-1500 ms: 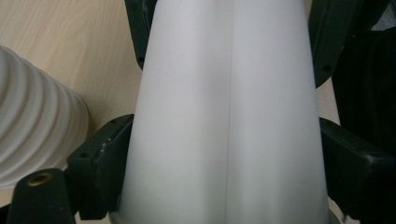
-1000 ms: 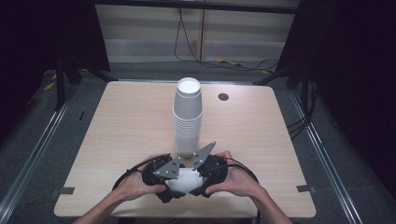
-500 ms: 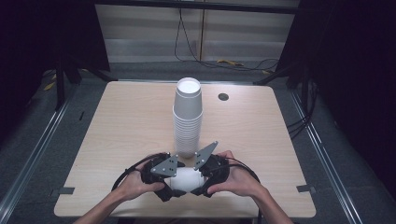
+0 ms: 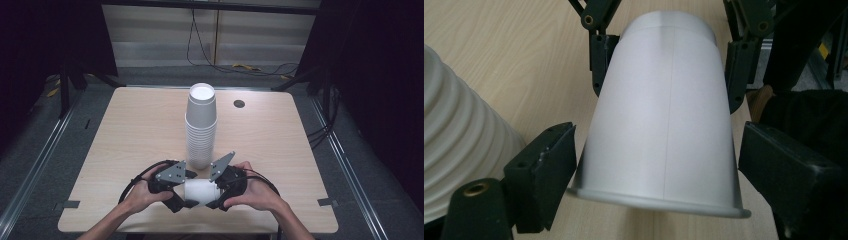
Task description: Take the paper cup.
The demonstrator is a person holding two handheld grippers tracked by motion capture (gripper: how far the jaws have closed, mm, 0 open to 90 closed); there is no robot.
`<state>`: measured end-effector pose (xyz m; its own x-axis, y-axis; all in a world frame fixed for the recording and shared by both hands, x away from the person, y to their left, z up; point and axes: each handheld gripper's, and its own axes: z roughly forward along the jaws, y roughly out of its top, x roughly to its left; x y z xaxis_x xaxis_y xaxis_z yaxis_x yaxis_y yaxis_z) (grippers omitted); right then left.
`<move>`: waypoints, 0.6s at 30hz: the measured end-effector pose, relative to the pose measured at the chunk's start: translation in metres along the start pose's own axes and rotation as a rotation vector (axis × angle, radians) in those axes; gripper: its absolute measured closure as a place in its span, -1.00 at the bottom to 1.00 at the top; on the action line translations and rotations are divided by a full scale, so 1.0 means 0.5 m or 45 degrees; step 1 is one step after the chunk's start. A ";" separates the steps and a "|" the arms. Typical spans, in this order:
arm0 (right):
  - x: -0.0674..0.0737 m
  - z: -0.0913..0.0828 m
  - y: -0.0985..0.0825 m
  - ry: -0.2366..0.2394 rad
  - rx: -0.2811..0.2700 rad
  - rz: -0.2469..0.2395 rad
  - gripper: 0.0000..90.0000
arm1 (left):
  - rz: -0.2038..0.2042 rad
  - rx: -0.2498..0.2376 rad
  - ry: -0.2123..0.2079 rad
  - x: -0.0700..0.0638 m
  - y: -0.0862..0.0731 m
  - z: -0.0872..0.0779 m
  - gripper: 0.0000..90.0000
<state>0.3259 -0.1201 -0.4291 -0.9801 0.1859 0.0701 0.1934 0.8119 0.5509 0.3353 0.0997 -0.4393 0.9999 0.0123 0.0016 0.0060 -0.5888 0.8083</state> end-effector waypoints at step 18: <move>-0.014 -0.010 -0.029 -0.040 -0.039 0.072 -0.51 | -0.104 -0.125 0.109 0.014 0.001 -0.033 -0.66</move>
<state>0.3298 -0.1361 -0.4333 -0.9656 0.2489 0.0759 0.2466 0.7823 0.5719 0.3421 0.1129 -0.4289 0.9915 0.1284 -0.0196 0.0819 -0.5009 0.8616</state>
